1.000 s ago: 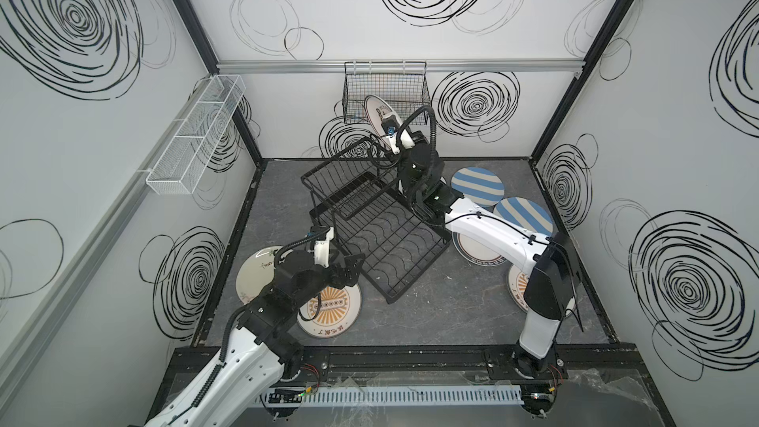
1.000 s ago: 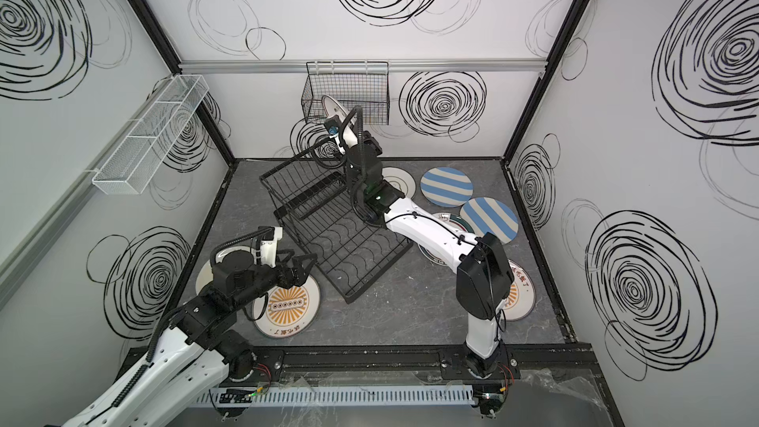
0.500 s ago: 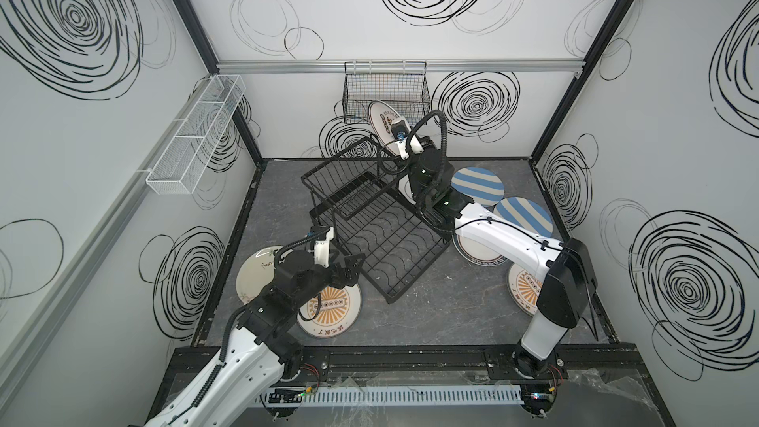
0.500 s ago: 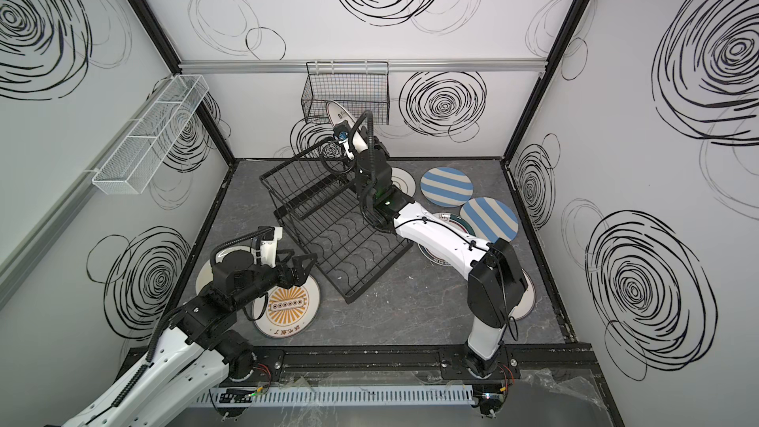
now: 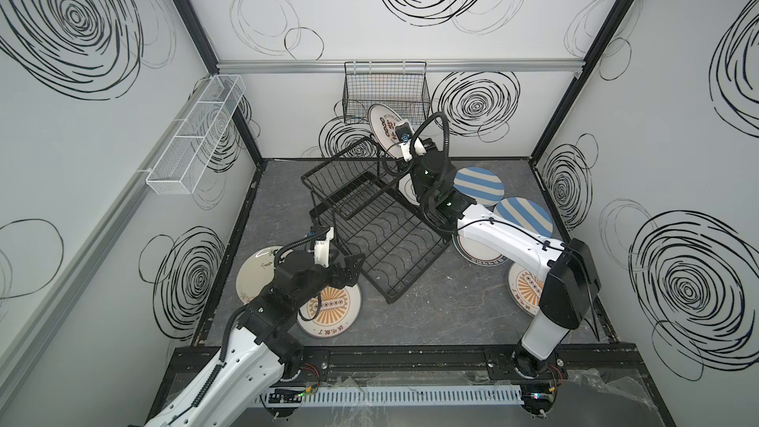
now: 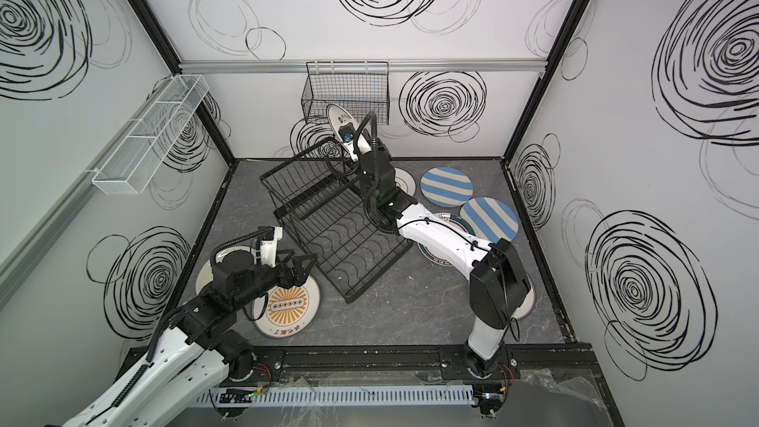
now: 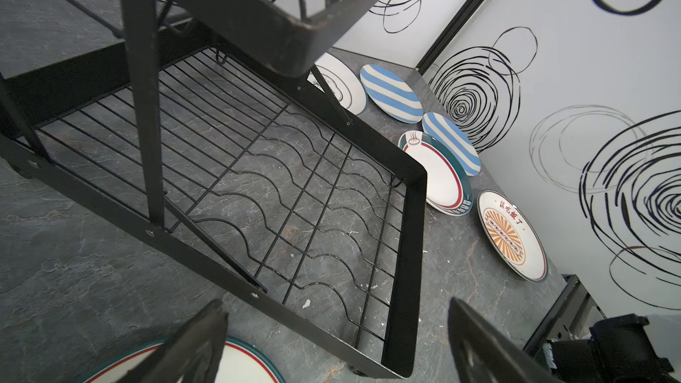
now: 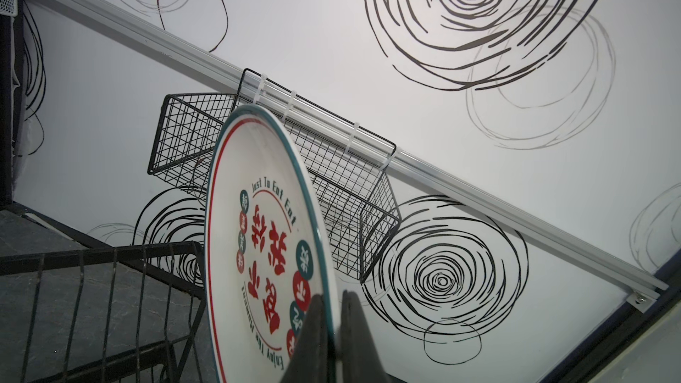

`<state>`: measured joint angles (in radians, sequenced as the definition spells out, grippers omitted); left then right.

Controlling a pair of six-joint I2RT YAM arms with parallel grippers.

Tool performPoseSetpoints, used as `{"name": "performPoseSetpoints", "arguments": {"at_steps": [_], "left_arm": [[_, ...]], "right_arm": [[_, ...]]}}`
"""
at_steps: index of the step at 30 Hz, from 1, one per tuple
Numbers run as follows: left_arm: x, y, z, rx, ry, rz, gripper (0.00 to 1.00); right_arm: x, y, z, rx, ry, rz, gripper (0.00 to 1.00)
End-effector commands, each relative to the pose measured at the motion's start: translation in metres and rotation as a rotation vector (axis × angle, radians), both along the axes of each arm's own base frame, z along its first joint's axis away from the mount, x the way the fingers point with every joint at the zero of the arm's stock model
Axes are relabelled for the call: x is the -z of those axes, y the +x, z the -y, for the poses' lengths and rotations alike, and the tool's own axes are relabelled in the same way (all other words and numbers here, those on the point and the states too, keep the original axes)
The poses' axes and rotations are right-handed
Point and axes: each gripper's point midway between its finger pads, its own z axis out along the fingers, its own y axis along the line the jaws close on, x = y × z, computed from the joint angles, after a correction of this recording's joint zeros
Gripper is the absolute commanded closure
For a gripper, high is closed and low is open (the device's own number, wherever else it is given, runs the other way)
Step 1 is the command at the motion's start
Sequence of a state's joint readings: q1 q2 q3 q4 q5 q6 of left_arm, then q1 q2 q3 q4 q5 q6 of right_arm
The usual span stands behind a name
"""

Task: Load plates into a dish rack
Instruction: Place the plate on the dish rack.

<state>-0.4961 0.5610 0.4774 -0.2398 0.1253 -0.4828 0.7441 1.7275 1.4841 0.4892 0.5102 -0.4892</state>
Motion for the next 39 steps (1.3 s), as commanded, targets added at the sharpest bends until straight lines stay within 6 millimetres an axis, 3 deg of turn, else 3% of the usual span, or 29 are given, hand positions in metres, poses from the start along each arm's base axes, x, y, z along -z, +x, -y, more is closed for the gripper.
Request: {"name": "performPoseSetpoints", "arguments": {"at_steps": [1, 26, 33, 39], "left_arm": [[-0.002, 0.003, -0.004, -0.022, -0.001, 0.013, 0.04], [-0.002, 0.003, -0.004, -0.021, 0.0, 0.015, 0.04], [-0.003, 0.003, -0.005, -0.024, -0.002, 0.018, 0.04], [-0.004, 0.003, -0.005, -0.025, -0.004, 0.023, 0.04]], "right_arm": [[-0.013, 0.01, 0.018, 0.106, 0.03, 0.045, 1.0], [0.018, 0.037, -0.003, 0.11, -0.024, 0.017, 1.0], [0.0, 0.037, -0.007, 0.084, -0.032, 0.057, 1.0], [0.008, 0.05, -0.016, 0.059, -0.078, 0.02, 1.0]]}}
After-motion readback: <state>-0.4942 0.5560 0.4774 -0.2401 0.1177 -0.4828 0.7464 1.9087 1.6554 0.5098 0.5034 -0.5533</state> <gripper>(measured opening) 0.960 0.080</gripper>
